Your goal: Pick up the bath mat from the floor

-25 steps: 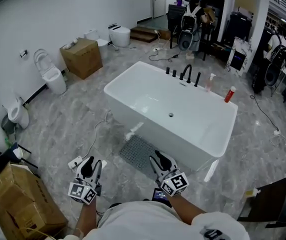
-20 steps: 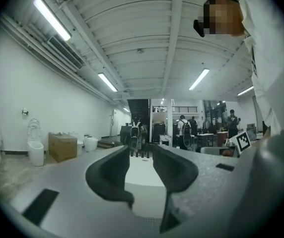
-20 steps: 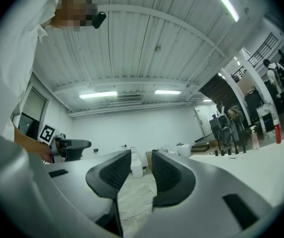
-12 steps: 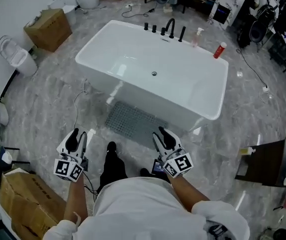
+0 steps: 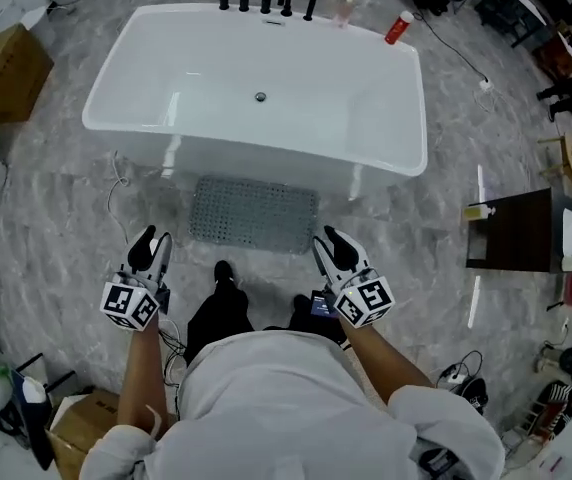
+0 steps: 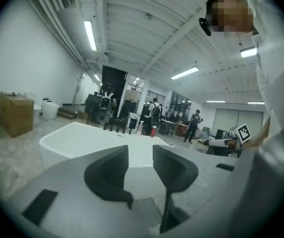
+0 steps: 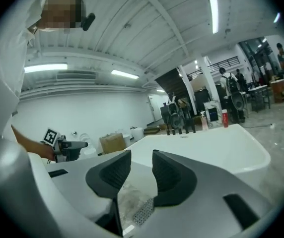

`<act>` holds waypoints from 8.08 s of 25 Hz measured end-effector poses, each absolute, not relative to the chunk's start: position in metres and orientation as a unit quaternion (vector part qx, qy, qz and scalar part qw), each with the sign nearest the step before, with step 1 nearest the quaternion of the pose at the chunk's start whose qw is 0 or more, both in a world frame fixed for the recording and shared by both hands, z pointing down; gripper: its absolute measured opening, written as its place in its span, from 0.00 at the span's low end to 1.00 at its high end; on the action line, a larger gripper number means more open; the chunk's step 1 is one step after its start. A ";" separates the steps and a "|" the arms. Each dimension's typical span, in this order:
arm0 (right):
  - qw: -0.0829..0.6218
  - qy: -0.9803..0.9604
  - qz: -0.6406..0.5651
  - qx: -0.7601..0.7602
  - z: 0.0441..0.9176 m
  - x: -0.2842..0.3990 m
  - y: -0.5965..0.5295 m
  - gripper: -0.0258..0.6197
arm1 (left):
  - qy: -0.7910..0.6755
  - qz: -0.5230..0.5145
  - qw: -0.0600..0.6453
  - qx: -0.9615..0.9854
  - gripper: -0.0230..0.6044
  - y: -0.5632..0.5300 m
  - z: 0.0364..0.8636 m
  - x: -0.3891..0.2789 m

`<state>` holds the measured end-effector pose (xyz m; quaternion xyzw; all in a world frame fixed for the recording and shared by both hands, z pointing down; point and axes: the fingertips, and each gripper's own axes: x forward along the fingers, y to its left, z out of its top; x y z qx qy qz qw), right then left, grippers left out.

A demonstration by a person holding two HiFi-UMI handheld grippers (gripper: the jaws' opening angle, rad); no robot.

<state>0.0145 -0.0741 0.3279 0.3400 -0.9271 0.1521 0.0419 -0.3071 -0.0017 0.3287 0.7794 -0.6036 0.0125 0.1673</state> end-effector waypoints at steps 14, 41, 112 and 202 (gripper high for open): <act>0.145 -0.827 0.292 0.458 0.489 0.077 -0.125 0.27 | -0.492 0.083 0.337 0.798 0.29 -0.078 0.500 -0.389; 0.392 -0.742 0.417 0.350 1.076 0.132 -0.134 0.27 | -0.418 0.238 0.569 0.667 0.38 -0.070 1.039 -0.385; 0.282 -0.788 0.415 0.357 0.779 0.011 -0.174 0.10 | -0.419 0.175 0.574 0.682 0.07 -0.110 0.817 -0.358; -0.038 -0.897 0.076 0.434 0.176 0.084 0.131 0.10 | -0.463 -0.008 0.124 0.878 0.05 0.155 0.158 -0.248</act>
